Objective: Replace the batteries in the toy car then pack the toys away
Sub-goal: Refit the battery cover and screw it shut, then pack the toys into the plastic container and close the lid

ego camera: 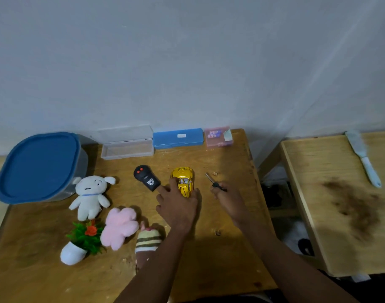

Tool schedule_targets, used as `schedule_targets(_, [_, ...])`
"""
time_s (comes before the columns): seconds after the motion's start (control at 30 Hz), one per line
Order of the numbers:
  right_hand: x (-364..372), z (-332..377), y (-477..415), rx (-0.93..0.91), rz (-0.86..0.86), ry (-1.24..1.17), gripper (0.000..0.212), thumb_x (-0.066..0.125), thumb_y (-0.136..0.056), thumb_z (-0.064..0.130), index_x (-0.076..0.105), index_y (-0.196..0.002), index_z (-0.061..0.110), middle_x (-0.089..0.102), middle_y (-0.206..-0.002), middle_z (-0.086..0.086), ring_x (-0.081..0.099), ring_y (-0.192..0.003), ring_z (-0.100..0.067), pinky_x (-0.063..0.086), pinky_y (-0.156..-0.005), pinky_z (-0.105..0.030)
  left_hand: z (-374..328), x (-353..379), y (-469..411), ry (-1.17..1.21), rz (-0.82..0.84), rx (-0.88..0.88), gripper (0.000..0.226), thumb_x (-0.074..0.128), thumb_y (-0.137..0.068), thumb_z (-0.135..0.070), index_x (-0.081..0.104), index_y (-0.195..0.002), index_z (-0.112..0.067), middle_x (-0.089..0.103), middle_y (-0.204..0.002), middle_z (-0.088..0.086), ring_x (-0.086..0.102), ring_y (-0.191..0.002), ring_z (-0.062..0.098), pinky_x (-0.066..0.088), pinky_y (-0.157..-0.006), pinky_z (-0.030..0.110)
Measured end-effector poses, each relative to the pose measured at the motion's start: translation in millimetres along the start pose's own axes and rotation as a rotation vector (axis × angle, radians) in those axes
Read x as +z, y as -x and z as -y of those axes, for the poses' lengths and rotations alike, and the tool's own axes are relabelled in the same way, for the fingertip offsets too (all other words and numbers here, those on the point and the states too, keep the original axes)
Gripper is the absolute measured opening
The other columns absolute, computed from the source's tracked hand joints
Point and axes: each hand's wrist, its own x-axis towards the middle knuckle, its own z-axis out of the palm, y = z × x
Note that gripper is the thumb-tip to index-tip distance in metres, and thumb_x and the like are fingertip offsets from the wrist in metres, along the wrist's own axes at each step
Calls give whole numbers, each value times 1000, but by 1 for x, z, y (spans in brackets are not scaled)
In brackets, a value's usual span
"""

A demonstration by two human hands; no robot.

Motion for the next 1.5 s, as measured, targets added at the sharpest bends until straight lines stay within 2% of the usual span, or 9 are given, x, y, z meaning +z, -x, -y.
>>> schedule_targets(0.23, [15, 20, -4, -80, 5, 38, 26, 52, -93, 10, 59, -70, 18, 50, -66, 1, 43, -60, -12, 30, -56, -30, 10, -16, -6, 140, 16, 74, 66, 56, -85, -66, 48, -139, -29, 48, -130, 9, 51, -119, 29, 49, -93, 44])
schedule_targets(0.4, [48, 44, 0, -186, -18, 112, 22, 51, -91, 8, 71, -86, 16, 61, -71, 2, 52, -65, -10, 37, -58, -29, 25, -42, -20, 337, -43, 97, 47, 62, -85, -54, 55, -125, -30, 55, -121, 1, 55, -110, 20, 52, -89, 41])
schedule_targets(0.53, [80, 74, -4, -285, 71, 201, 27, 52, -95, 8, 67, -101, 30, 62, -75, 1, 50, -55, -8, 39, -47, -18, 52, -75, -51, 420, -92, 77, 38, 70, -81, -31, 60, -117, -24, 55, -117, 0, 55, -106, 19, 46, -86, 32])
schedule_targets(0.7, [129, 103, -44, -417, 70, 432, 27, 66, -90, 21, 71, -117, 21, 71, -108, 1, 63, -99, -15, 51, -89, -34, 97, -114, -120, 418, -156, 35, 34, 70, -77, -8, 61, -110, -11, 55, -115, 12, 57, -102, 32, 47, -85, 39])
schedule_targets(1.03, [211, 133, -125, -490, 12, 708, 21, 66, -85, 34, 73, -104, 38, 70, -98, 1, 60, -91, -18, 52, -86, -38, 133, -137, -236, 412, 73, 170, 103, 84, -68, -1, 28, -153, -14, 41, -144, 8, 40, -129, 19, 34, -99, 24])
schedule_targets(1.13, [223, 136, -133, -497, 6, 781, 23, 68, -86, 33, 71, -107, 43, 53, -107, -5, 52, -95, -19, 47, -87, -32, 136, -133, -257, 448, 96, 266, 93, 88, -65, -9, 37, -143, -10, 50, -133, -3, 47, -113, 5, 45, -96, 25])
schedule_targets(1.23, [229, 138, -138, -496, 11, 817, 27, 70, -86, 32, 71, -110, 43, 49, -113, -6, 51, -100, -23, 47, -93, -35, 143, -122, -271, 460, 103, 296, 103, 90, -60, -22, 33, -146, -15, 51, -138, 9, 54, -122, 27, 53, -97, 51])
schedule_targets(1.4, [234, 137, -140, -461, -12, 826, 29, 74, -84, 33, 72, -112, 37, 50, -111, -9, 52, -102, -26, 45, -95, -35, 141, -125, -265, 531, 79, 304, 102, 90, -63, -12, 31, -146, -21, 55, -130, -1, 57, -115, 16, 57, -92, 42])
schedule_targets(1.5, [231, 135, -136, -523, -134, 698, 20, 73, -83, 31, 76, -102, 30, 67, -98, -5, 53, -102, -25, 46, -86, -33, 144, -122, -271, 514, 62, 299, 103, 87, -62, -11, 31, -147, -22, 56, -130, 4, 57, -118, 21, 56, -90, 38])
